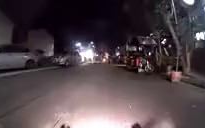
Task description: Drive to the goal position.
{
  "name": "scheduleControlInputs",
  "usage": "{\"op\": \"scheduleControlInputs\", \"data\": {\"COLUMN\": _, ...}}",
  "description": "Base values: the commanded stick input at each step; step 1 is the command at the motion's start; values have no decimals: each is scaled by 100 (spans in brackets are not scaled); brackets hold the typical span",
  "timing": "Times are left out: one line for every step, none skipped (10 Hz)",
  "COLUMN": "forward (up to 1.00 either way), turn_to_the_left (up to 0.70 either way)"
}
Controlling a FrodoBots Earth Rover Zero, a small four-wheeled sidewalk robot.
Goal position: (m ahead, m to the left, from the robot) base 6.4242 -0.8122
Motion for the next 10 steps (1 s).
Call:
{"op": "scheduleControlInputs", "data": {"forward": 100, "turn_to_the_left": 0}}
{"op": "scheduleControlInputs", "data": {"forward": 100, "turn_to_the_left": 0}}
{"op": "scheduleControlInputs", "data": {"forward": 100, "turn_to_the_left": 0}}
{"op": "scheduleControlInputs", "data": {"forward": 100, "turn_to_the_left": -3}}
{"op": "scheduleControlInputs", "data": {"forward": 100, "turn_to_the_left": -36}}
{"op": "scheduleControlInputs", "data": {"forward": 100, "turn_to_the_left": 0}}
{"op": "scheduleControlInputs", "data": {"forward": 100, "turn_to_the_left": 0}}
{"op": "scheduleControlInputs", "data": {"forward": 100, "turn_to_the_left": 0}}
{"op": "scheduleControlInputs", "data": {"forward": 100, "turn_to_the_left": 0}}
{"op": "scheduleControlInputs", "data": {"forward": 100, "turn_to_the_left": 0}}
